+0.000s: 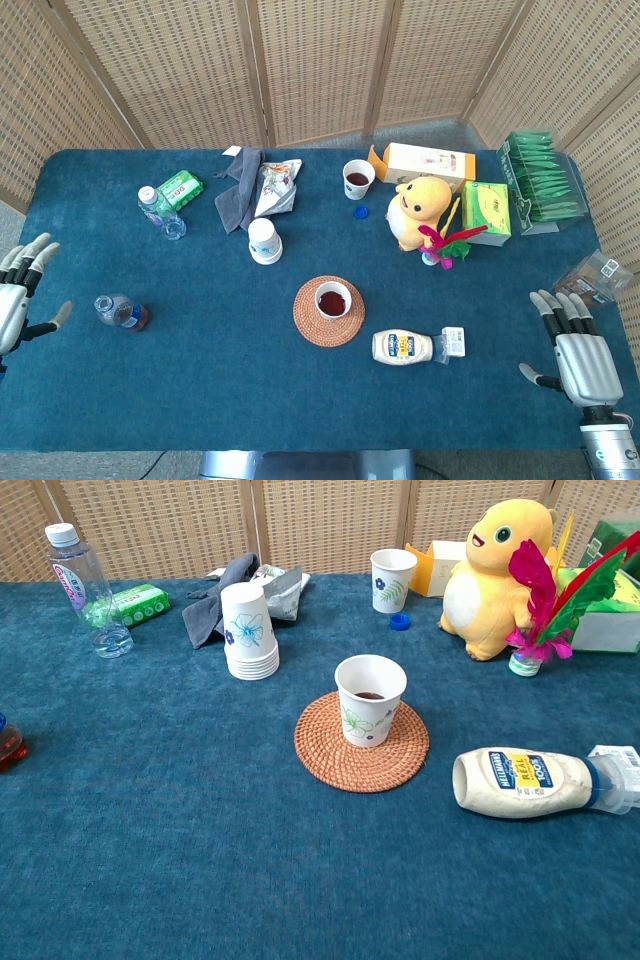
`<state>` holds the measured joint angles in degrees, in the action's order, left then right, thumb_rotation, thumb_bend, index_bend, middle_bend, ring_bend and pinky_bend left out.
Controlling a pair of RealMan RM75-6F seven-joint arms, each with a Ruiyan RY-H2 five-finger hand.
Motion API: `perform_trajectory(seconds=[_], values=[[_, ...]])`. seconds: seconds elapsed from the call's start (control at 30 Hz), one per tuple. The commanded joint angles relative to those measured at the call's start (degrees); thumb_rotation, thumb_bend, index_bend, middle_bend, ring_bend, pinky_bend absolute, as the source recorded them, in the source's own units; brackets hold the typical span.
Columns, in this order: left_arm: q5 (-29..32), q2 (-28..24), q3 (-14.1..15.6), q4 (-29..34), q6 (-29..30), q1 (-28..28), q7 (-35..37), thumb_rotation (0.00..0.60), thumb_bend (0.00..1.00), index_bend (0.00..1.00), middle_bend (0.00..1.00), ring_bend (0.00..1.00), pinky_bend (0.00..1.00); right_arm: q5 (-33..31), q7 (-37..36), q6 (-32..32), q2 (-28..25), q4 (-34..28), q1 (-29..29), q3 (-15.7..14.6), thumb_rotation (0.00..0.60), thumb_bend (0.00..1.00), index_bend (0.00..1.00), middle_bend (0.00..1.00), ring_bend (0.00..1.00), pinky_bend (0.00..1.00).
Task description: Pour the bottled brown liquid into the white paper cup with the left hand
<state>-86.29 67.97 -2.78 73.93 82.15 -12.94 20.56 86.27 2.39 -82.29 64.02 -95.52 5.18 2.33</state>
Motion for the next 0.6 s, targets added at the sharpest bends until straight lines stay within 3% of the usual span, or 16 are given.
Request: perform_trajectory(seconds=[0.03, 0.23, 0.6], values=[[3.6, -0.1, -0.2, -1.0, -1.4, 1.3, -6.7, 0.600, 0.41, 0.00, 0.00, 0.00, 0.00, -0.3, 0.9, 0.0, 0.1, 0.1, 0.0, 0.1, 0.600, 0.00, 0.00, 0.00, 0.00, 0.00], [5.0, 0.4, 0.2, -2.3, -3.2, 1.8, -9.5, 0.600, 0.41, 0.00, 0.00, 0.00, 0.00, -0.7, 3.6, -0.6, 0.6, 0.1, -0.1, 0.5, 0.600, 0.00, 0.00, 0.00, 0.00, 0.00], [5.9, -2.3, 0.4, 1.7, -4.8, 2.6, -11.9, 0.600, 0.41, 0.00, 0.00, 0.00, 0.00, -0.8, 5.4, -0.4, 0.9, -0.2, 0.0, 0.4, 0.600, 0.00, 0.00, 0.00, 0.00, 0.00]])
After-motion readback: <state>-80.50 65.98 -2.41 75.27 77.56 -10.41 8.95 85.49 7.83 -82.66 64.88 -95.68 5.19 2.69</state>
